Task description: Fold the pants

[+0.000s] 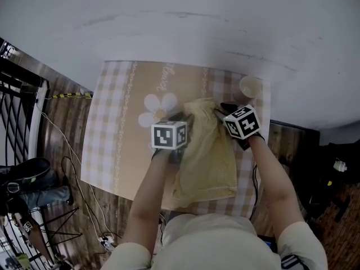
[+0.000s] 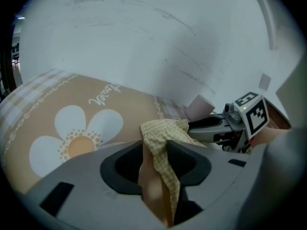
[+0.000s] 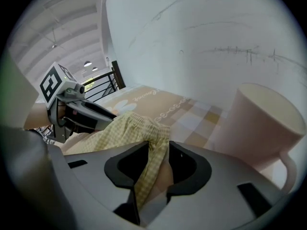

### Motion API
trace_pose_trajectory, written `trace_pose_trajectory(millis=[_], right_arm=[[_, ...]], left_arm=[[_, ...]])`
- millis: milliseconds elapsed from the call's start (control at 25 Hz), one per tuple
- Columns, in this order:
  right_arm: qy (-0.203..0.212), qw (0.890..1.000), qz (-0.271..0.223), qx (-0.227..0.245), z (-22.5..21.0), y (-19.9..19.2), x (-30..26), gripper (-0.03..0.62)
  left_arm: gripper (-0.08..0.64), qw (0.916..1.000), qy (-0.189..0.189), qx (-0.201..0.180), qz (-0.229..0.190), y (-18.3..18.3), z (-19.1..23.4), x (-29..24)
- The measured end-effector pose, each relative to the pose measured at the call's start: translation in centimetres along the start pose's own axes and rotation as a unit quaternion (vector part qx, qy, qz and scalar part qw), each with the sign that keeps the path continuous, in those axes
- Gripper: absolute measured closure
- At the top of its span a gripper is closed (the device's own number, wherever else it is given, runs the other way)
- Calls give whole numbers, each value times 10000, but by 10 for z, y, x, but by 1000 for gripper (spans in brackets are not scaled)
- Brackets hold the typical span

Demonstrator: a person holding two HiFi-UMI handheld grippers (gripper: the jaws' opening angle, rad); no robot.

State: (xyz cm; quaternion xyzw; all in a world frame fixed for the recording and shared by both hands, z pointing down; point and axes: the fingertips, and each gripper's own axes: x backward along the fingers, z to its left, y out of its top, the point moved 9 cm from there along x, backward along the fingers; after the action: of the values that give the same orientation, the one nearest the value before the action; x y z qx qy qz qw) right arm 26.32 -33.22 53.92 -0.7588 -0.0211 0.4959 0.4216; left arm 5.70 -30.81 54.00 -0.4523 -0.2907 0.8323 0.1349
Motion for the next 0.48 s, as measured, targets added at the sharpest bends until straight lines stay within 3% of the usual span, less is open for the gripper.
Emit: trace_pose_trajectory(millis=[120, 240, 480], right_arm=[[70, 9998, 156, 72, 2, 3, -4, 491], [157, 9996, 179, 134, 5, 3, -5, 538], [-53, 9997, -161, 147, 1, 7, 6, 560]], left_arm=[[442, 9998, -101, -47, 155, 3, -4, -6], [474, 9994, -36, -288, 185, 8, -8, -9], [495, 9959, 250, -855, -186, 27, -9, 2]])
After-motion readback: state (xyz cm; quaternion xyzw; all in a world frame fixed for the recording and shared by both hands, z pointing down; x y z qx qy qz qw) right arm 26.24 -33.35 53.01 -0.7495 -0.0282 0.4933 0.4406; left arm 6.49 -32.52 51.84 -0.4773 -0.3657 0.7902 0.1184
